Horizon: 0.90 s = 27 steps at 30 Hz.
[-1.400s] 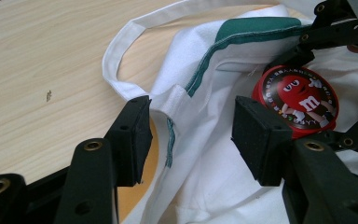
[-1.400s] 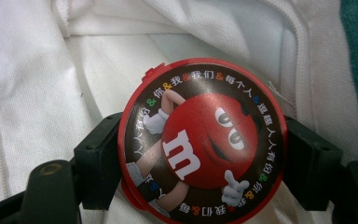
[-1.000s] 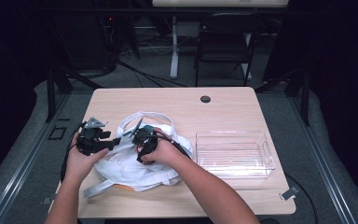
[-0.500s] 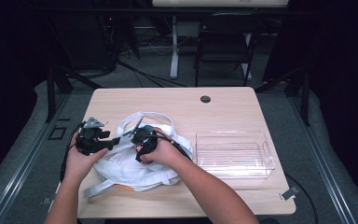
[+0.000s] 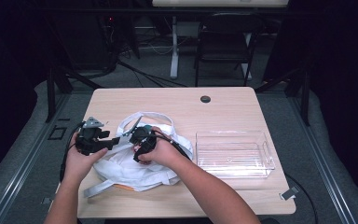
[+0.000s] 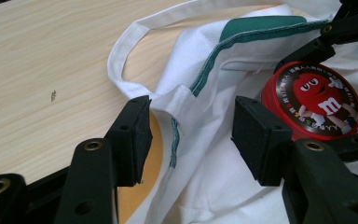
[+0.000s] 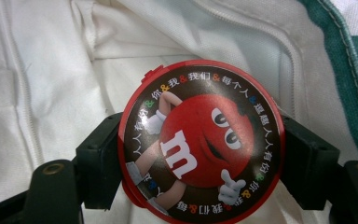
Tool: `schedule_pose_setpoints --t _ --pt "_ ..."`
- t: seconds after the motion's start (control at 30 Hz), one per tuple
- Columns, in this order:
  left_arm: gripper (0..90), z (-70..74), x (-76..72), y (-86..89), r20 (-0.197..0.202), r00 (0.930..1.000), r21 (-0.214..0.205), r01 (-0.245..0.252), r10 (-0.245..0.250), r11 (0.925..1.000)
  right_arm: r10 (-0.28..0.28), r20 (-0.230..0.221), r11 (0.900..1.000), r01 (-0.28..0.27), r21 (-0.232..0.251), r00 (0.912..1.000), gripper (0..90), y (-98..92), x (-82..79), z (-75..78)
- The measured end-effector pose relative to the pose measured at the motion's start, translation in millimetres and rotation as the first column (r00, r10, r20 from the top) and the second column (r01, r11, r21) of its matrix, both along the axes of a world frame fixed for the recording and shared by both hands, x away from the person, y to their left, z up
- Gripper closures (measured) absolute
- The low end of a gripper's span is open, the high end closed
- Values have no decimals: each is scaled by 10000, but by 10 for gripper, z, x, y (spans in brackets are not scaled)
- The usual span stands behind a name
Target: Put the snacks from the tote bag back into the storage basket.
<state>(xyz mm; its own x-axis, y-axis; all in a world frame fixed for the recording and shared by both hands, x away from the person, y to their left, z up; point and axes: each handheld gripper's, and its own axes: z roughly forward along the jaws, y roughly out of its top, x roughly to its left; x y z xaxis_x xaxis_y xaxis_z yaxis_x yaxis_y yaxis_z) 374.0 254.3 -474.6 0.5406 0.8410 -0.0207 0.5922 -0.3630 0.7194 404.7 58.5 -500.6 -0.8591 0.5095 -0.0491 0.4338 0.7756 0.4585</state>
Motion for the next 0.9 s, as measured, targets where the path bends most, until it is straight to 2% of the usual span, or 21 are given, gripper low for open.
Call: schedule_pose_setpoints --t 0.43,0.9 --pt "468 16 -3 14 -47 10000 35 41 -41 10000 157 98 9999 -158 24 9998 252 10 -72 198" --pt "436 17 5 24 155 9999 153 12 -14 9999 599 235 9981 -596 -136 9979 252 4 -167 395"
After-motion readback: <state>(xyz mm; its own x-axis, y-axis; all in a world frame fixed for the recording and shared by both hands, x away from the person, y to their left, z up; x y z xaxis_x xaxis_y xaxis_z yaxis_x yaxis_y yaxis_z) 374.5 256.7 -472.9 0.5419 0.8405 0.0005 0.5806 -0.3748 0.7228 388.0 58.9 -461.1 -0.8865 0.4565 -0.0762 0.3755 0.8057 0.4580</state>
